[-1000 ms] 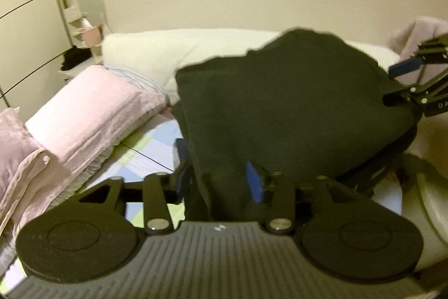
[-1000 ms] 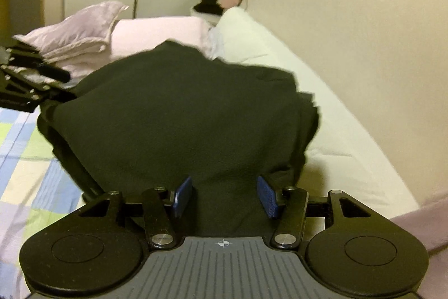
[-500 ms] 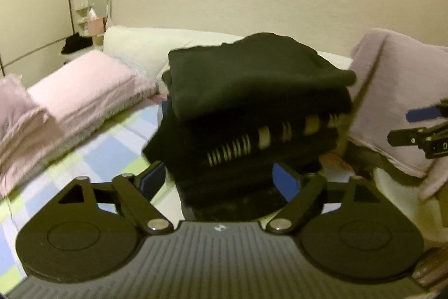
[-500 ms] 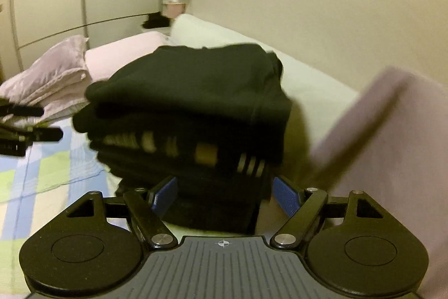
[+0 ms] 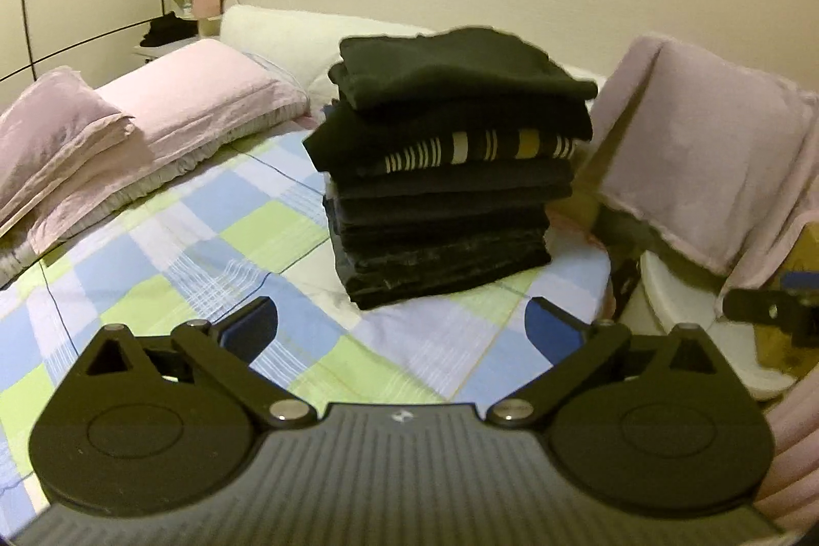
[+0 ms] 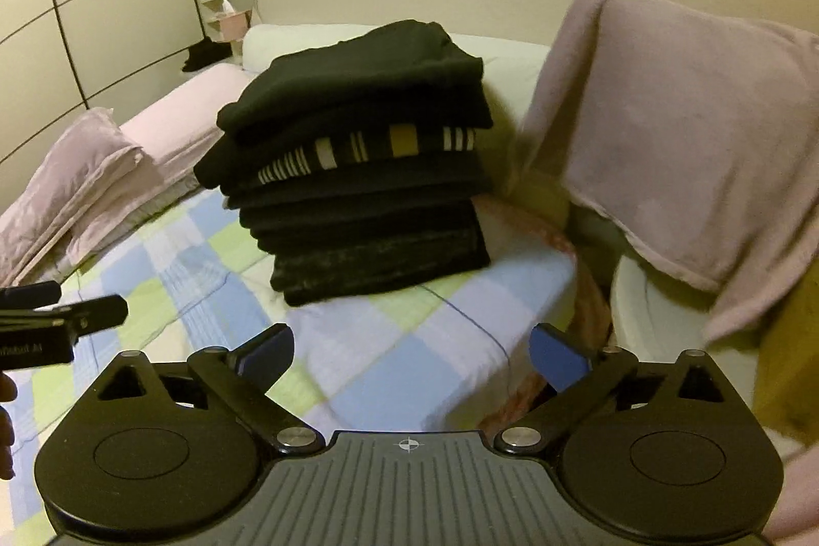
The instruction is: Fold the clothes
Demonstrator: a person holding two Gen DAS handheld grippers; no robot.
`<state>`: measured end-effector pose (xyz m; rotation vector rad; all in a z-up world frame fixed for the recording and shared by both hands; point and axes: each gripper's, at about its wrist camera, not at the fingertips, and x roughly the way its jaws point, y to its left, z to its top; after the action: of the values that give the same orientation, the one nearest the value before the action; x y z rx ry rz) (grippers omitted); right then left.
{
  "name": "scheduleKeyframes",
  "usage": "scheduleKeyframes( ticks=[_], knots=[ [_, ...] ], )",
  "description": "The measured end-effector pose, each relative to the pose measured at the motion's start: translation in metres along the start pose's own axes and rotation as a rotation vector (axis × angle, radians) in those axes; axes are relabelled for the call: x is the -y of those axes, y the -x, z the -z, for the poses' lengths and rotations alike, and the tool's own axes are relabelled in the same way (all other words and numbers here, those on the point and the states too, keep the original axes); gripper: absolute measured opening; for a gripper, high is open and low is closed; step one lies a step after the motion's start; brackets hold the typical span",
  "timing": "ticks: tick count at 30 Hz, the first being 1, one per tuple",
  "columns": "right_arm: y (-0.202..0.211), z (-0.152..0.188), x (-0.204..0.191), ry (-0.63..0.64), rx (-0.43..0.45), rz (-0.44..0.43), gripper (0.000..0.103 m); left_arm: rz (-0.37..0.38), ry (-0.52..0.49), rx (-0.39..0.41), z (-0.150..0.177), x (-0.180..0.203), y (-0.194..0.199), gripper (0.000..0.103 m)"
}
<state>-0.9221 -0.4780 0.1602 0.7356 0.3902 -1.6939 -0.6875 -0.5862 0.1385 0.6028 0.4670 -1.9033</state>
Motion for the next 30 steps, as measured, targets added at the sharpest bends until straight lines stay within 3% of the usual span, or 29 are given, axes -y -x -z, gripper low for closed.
scheduleKeyframes(
  ticks=[13,23,30],
  knots=[
    [0.022,-0.017,-0.01,0.053,0.068,-0.016,0.101,0.035,0.048,0.057,-0.005,0.012,0.022,0.101],
    [0.013,-0.019,0.0,0.084,0.042,-0.021,0.101,0.004,0.099,-0.032,-0.015,0.022,0.012,0.101],
    [0.005,-0.018,0.004,0.086,0.013,-0.033,0.101,-0.028,0.07,-0.062,-0.013,0.028,0.009,0.1]
  ],
)
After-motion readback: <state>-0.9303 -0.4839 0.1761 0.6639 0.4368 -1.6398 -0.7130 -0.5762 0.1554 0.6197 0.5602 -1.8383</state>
